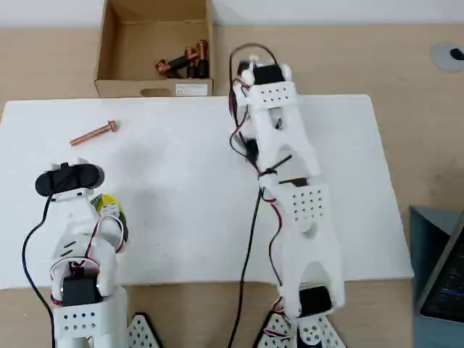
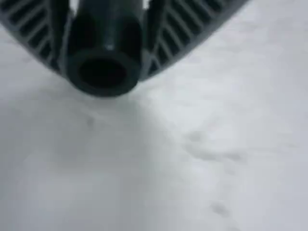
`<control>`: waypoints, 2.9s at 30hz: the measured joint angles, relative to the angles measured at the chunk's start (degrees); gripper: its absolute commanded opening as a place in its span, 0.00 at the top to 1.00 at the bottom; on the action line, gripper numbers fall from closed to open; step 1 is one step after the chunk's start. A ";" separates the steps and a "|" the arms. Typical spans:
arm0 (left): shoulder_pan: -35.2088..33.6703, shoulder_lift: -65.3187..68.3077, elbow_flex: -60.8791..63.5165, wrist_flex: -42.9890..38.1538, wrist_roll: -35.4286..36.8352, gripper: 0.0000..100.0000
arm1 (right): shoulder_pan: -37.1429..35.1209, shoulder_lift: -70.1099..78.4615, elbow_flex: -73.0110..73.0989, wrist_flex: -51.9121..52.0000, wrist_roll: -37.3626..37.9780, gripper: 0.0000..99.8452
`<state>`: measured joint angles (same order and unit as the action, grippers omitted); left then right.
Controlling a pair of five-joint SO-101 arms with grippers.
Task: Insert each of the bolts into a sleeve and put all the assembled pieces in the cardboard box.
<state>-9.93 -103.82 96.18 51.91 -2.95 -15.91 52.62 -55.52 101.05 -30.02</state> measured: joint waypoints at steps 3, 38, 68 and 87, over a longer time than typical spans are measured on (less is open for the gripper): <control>0.00 0.00 0.00 0.00 0.00 1.00 | -0.09 -0.09 -5.71 0.00 2.90 0.99; -1.49 3.25 -14.95 13.45 -0.09 0.99 | 8.00 -80.97 50.02 -0.09 7.30 0.99; -1.49 84.31 -82.99 25.76 -8.97 1.00 | 13.63 -140.66 114.02 -16.35 12.22 0.99; -6.24 124.31 -112.26 29.71 -38.15 0.99 | 13.63 -148.75 117.19 -16.35 12.22 0.99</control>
<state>-16.18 20.48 -16.09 81.63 -41.10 -2.29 -96.13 61.67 84.70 -17.80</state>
